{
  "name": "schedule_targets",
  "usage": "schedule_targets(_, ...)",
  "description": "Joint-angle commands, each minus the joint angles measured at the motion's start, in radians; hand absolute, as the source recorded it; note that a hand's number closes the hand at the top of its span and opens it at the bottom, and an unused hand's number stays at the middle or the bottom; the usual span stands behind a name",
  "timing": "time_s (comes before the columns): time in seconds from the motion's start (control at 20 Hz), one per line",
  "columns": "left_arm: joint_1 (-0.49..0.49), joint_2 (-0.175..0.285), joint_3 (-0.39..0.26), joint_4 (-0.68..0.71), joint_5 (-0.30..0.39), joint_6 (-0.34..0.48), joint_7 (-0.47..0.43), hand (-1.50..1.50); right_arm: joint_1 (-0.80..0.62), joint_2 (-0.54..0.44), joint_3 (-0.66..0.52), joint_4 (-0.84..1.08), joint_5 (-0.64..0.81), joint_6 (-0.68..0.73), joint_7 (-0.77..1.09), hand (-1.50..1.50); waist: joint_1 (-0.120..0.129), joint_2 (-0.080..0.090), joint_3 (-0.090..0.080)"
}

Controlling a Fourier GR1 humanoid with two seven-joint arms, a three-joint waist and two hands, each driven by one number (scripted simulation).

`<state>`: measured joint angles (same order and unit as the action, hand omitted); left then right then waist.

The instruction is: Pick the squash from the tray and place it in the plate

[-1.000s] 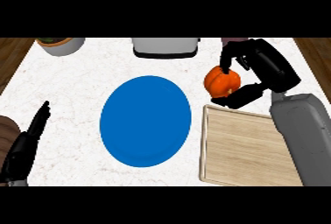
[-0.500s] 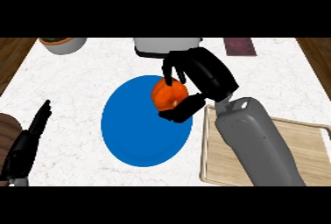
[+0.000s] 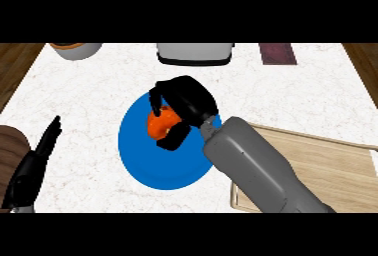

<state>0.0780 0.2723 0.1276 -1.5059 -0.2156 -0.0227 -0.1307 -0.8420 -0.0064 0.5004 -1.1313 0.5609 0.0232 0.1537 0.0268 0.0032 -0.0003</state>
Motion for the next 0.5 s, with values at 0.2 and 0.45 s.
schedule_targets(0.2,-0.013,-0.002,-0.003,-0.049,0.001,-0.014,0.034,0.0,0.009,0.006,0.146,0.191,-0.255,-0.213,0.034,1.5,0.025,0.005,0.0)
schedule_targets(0.45,-0.018,-0.008,0.005,-0.006,-0.003,-0.015,0.001,0.0,-0.071,0.006,0.248,0.317,-0.388,-0.316,0.036,-1.5,0.022,0.005,0.0)
